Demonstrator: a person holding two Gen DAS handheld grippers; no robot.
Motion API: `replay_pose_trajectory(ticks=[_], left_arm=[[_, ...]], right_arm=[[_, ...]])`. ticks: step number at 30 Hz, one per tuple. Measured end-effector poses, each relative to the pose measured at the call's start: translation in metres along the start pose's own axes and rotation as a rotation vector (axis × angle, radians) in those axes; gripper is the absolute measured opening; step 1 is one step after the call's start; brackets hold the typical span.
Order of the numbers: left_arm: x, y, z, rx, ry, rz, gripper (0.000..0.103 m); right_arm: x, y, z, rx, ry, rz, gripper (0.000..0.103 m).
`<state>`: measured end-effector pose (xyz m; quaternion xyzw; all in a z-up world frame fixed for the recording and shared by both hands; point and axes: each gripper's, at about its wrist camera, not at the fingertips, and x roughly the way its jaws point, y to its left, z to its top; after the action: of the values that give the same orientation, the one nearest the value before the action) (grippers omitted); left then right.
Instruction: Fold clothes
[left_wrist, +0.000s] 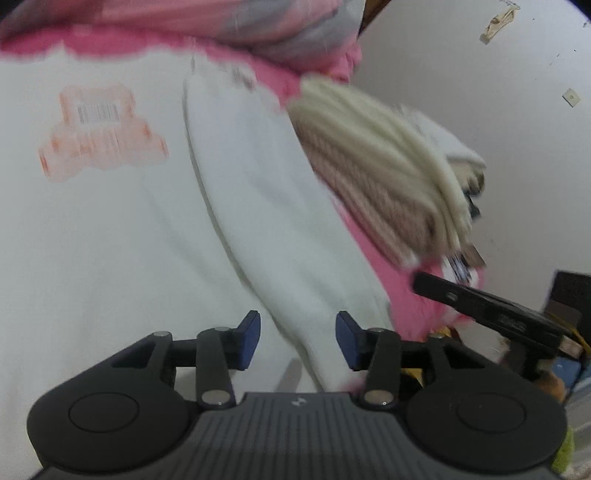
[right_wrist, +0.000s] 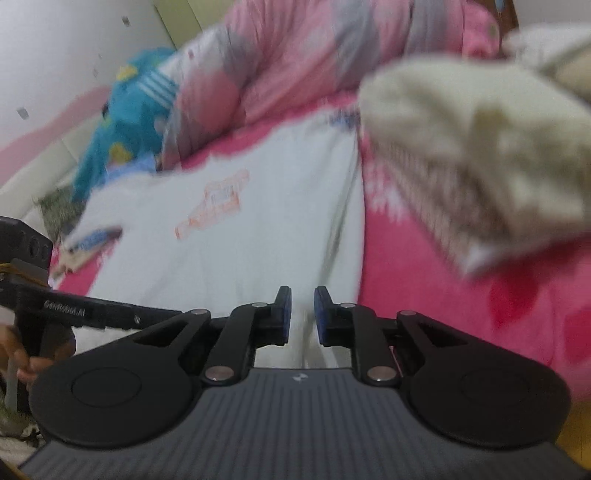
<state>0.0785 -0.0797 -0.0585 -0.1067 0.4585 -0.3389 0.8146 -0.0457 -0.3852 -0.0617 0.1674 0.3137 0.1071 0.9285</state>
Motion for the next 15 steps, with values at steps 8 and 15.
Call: replay_pose_trajectory(ticks=[8,15], left_arm=[[0.063,0.015,0.146,0.089,-0.140,0.250,0.057],[0.168,0.071,0.271,-0.084,-0.102,0.268,0.074]], right_arm=[[0.082,-0.008,0.063,-0.016,-0.142,0.050,0.014],[0.150,-0.030,0.093,-0.095,-0.128,-0.139,0.017]])
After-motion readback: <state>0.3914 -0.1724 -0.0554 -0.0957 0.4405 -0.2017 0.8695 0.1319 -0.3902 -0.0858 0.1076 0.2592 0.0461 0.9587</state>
